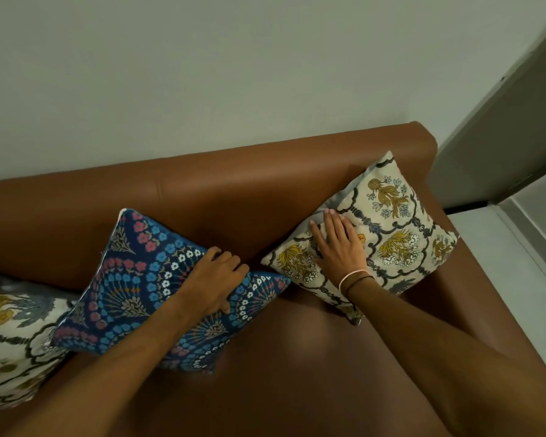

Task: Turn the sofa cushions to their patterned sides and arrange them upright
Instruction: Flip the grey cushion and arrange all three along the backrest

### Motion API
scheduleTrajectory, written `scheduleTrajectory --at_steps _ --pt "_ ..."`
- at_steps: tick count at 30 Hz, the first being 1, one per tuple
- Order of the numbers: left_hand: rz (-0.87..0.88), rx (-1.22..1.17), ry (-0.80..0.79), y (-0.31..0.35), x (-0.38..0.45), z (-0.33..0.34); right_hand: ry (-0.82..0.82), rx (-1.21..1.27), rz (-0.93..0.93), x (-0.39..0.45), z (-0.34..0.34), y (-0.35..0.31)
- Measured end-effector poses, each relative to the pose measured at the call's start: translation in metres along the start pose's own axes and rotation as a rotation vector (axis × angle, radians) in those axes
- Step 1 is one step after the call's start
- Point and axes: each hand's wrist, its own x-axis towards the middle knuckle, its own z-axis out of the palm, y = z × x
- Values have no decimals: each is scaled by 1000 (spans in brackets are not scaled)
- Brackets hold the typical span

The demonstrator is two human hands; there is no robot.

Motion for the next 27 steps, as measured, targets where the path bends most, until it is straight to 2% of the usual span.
scheduleTrajectory --at_steps 9,11,14,18,20,23,25,27 --pt "-72 -13 56 -10 24 3 -40 -85 -100 -21 6 -24" --pt "-107 -14 133 -4 13 5 -42 -90 -140 -27 1 -29" --pt "-188 -44 337 7 -22 14 -15 -44 -190 -37 -8 -41" --pt "-403 -162 531 -10 -91 45 -14 162 -254 -34 -20 -70" --pt "-553 -273 484 -32 -129 69 -80 337 -253 -17 -27 -92" --pt "-733 -527 260 -69 -170 102 -201 648 -187 9 -37 -124" --pt "-754 -674 84 -86 -178 117 -307 752 -193 23 -40 -142" --pt "-735 -745 24 -94 -176 127 -320 744 -185 27 -37 -156"
